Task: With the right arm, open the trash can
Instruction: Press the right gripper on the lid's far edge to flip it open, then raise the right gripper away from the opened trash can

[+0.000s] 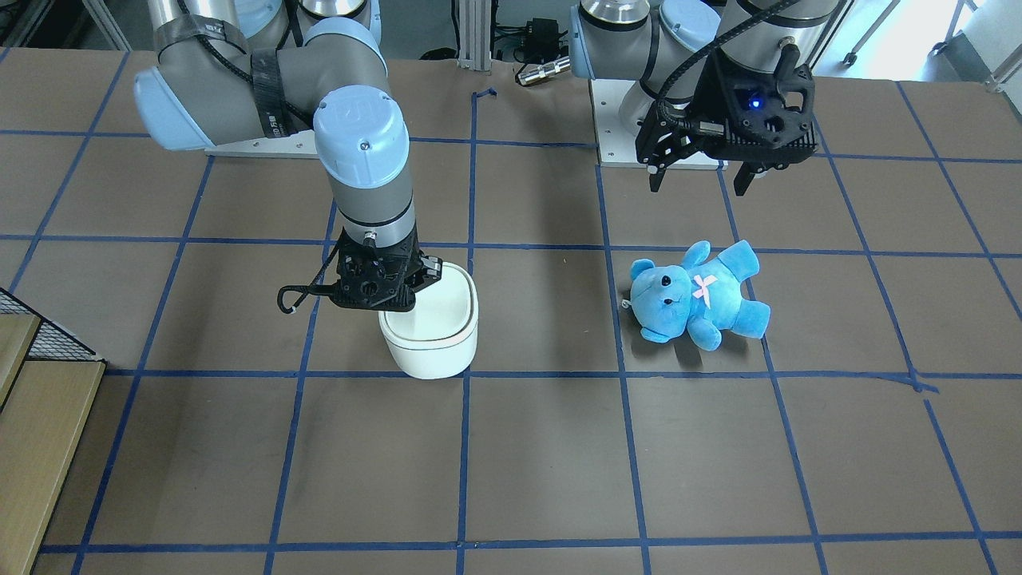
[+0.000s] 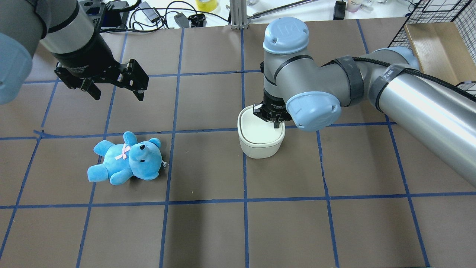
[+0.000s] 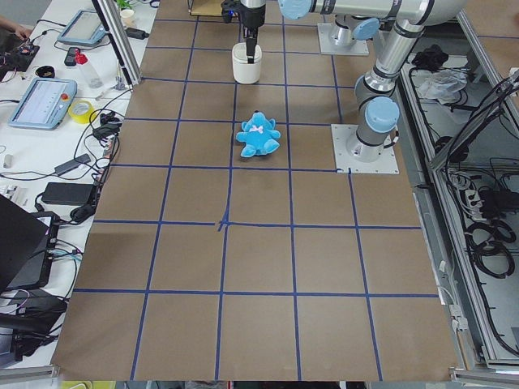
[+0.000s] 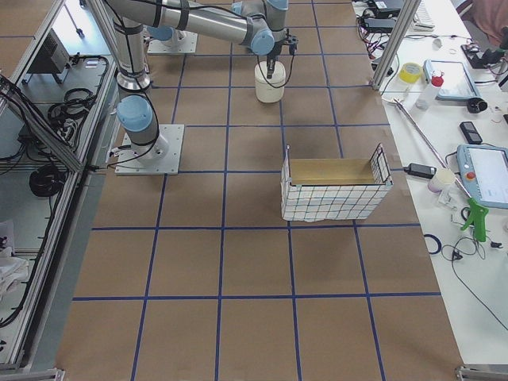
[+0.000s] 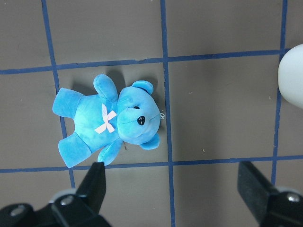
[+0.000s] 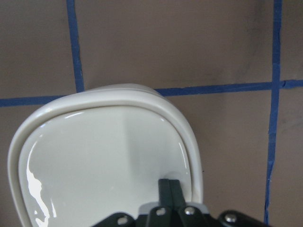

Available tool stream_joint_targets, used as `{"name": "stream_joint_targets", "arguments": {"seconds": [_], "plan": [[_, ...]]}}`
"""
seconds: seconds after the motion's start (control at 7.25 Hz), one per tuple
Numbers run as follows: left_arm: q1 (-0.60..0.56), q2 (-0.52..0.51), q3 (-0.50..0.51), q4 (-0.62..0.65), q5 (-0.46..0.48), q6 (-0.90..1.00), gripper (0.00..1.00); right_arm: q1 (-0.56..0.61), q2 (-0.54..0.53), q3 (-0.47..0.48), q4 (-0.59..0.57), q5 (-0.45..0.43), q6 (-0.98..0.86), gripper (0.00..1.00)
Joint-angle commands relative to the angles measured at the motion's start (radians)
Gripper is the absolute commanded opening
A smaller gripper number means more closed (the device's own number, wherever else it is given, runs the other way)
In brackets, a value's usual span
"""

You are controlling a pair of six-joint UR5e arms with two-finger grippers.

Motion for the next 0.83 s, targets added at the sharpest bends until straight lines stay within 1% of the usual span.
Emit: {"name": "stream_joint_targets", "arguments": {"seconds": [0.0, 0.14, 0.28, 0.41, 0.55, 0.69], "plan": [[0.000, 0.000, 0.000, 0.000, 0.000, 0.000, 1.00, -0.003, -0.087, -0.052, 0.016, -0.011, -0.001, 0.99], [0.000, 0.000, 0.000, 0.000, 0.000, -0.001, 1.00, -0.026, -0.124, -0.098, 0.086, -0.019, -0.011, 1.00], [0.000, 0.000, 0.000, 0.000, 0.000, -0.002, 1.00, -0.043, -0.129, -0.179, 0.179, -0.068, -0.054, 1.00], [0.000, 0.000, 0.000, 0.000, 0.000, 0.000, 1.00, -0.078, -0.129, -0.254, 0.245, -0.058, -0.073, 1.00], [0.000, 0.000, 0.000, 0.000, 0.000, -0.001, 1.00, -0.093, -0.131, -0.299, 0.282, -0.056, -0.076, 1.00], [0.000, 0.000, 0.000, 0.000, 0.000, 0.000, 1.00, -0.103, -0.134, -0.321, 0.284, -0.056, -0.088, 1.00]]}}
